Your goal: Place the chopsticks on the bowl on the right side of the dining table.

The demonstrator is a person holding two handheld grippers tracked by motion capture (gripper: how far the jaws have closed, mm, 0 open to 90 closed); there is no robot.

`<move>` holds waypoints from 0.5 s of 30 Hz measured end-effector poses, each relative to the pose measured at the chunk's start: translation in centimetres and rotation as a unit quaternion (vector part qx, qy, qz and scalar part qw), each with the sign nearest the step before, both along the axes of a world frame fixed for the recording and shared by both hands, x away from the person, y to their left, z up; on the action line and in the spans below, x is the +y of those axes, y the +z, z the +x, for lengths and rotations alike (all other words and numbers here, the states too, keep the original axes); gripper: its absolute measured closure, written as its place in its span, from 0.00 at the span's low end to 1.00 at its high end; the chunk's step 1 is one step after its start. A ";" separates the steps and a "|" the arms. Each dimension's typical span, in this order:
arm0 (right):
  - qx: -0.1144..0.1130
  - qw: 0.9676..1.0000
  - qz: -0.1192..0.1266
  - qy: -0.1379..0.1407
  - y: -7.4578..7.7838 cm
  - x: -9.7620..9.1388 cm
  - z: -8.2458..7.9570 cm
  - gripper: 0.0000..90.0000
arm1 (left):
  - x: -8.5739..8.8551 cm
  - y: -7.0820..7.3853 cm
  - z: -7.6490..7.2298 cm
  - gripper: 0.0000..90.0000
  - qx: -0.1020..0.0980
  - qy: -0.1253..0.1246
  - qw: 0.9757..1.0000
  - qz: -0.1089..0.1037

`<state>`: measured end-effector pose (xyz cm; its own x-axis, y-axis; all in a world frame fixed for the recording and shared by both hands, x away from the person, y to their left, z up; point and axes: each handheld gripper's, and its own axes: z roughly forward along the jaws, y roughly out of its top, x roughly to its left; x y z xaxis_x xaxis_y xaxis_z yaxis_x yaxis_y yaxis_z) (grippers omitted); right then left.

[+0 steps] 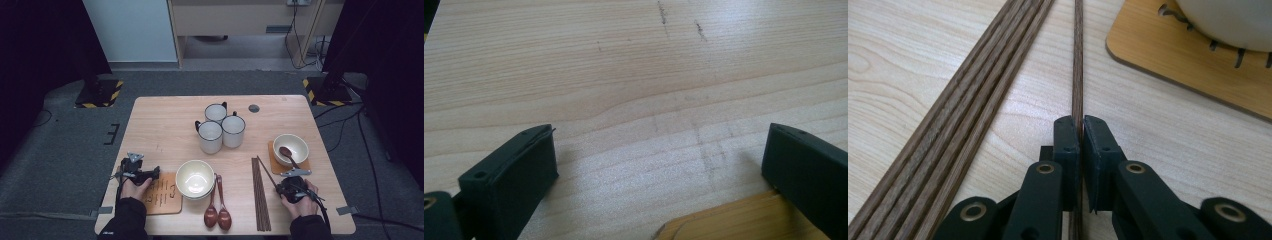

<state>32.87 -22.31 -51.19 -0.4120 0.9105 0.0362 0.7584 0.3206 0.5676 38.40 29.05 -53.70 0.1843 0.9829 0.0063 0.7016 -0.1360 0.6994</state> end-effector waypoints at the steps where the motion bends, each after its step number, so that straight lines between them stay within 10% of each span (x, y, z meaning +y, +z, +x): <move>1: -0.001 1.000 0.002 0.001 0.1 -0.1 0.0 0.95 | 0.0 0.0 0.0 0.00 0.000 0.000 1.000 0.000; 15: -0.032 0.999 0.015 0.007 1.6 -0.6 -0.2 0.95 | 0.0 0.0 0.0 0.00 0.000 0.000 1.000 0.000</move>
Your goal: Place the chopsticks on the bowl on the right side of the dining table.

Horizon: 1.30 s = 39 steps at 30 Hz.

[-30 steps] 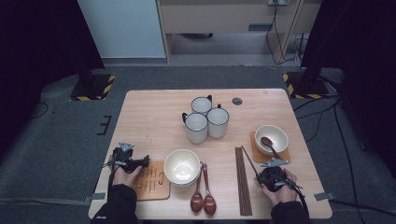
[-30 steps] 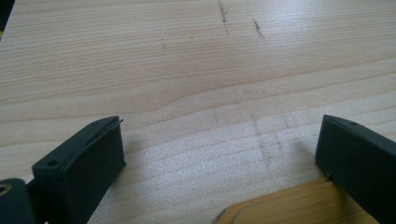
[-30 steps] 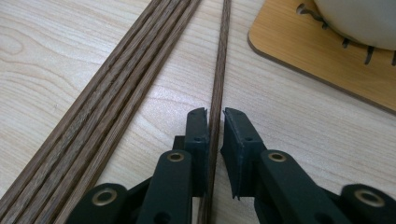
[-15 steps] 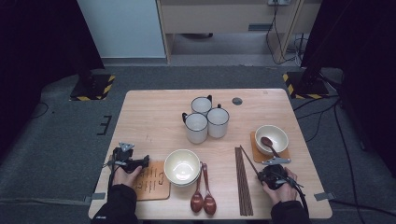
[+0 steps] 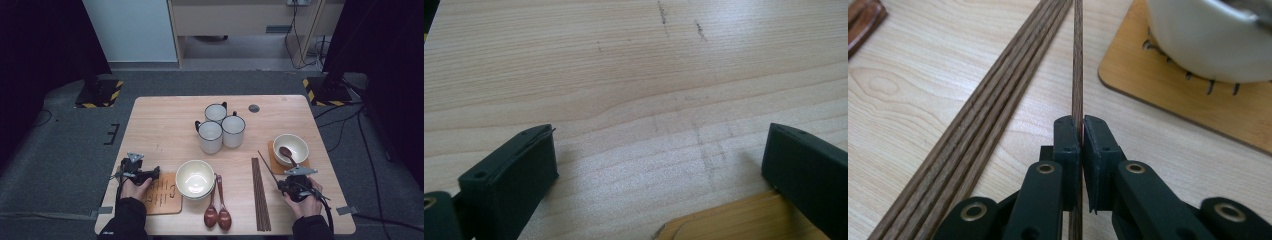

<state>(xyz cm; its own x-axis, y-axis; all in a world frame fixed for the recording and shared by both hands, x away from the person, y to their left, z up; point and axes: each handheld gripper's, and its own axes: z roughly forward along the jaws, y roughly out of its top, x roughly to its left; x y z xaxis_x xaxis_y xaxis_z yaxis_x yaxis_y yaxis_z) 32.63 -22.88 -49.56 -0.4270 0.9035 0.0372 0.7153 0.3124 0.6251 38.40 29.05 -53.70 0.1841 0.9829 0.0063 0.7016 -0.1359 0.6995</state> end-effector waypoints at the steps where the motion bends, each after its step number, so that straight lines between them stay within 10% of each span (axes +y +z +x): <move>1: -0.001 1.000 0.004 0.000 0.2 -0.1 0.0 0.95 | 0.0 0.0 0.0 0.00 0.000 0.000 1.000 0.000; 39: -0.087 0.994 0.073 0.006 6.7 -0.9 -0.3 0.95 | 0.0 0.0 0.0 0.00 0.000 0.000 1.000 0.000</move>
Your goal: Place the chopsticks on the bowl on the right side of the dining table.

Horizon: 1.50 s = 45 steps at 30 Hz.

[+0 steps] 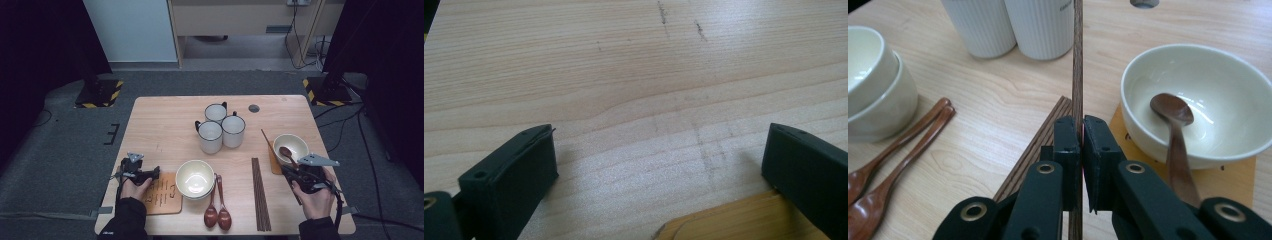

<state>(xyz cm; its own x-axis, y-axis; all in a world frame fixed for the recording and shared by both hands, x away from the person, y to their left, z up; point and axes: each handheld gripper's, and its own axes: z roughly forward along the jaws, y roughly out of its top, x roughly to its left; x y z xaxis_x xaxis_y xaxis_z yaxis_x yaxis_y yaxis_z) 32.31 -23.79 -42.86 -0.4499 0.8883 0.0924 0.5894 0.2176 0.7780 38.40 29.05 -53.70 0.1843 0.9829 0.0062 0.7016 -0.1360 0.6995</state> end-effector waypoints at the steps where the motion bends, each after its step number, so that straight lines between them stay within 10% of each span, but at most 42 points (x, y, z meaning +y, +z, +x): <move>1: 0.000 1.000 0.002 -0.001 0.2 -0.1 0.1 0.95 | 0.0 0.0 0.0 0.00 0.000 0.000 1.000 0.000; 45: -0.030 0.999 0.030 -0.014 4.0 -3.5 3.0 0.95 | 0.0 0.0 0.0 0.00 0.000 0.000 1.000 0.000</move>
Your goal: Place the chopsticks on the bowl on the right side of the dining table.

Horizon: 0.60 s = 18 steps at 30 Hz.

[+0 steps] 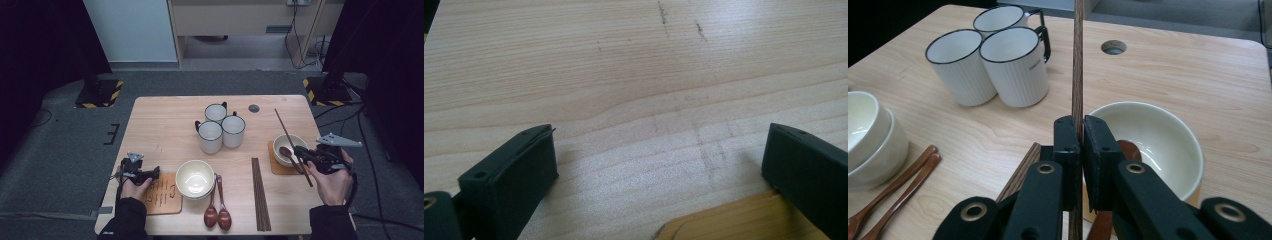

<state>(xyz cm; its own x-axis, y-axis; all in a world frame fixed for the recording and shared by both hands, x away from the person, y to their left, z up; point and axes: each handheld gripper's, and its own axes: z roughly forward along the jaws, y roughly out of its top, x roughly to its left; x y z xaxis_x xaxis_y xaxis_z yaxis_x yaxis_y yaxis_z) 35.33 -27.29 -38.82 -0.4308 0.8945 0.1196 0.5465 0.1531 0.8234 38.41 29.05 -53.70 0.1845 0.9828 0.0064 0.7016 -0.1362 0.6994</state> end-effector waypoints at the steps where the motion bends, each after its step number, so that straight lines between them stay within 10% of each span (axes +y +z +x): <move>1: 0.001 1.000 0.000 -0.001 0.0 -0.1 0.1 0.95 | 0.0 0.0 0.0 0.00 0.000 0.000 1.000 0.000; 18: 0.007 1.000 0.001 0.000 0.0 -2.1 2.1 0.95 | 0.0 0.0 0.0 0.00 0.000 0.000 1.000 0.000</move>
<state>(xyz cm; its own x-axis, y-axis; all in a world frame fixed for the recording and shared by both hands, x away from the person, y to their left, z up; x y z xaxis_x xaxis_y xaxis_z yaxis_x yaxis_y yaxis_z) 37.41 -29.40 -38.79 -0.4290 0.8942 0.1276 0.5579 0.1512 0.8160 38.41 29.05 -53.70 0.1843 0.9829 0.0062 0.7015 -0.1359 0.6996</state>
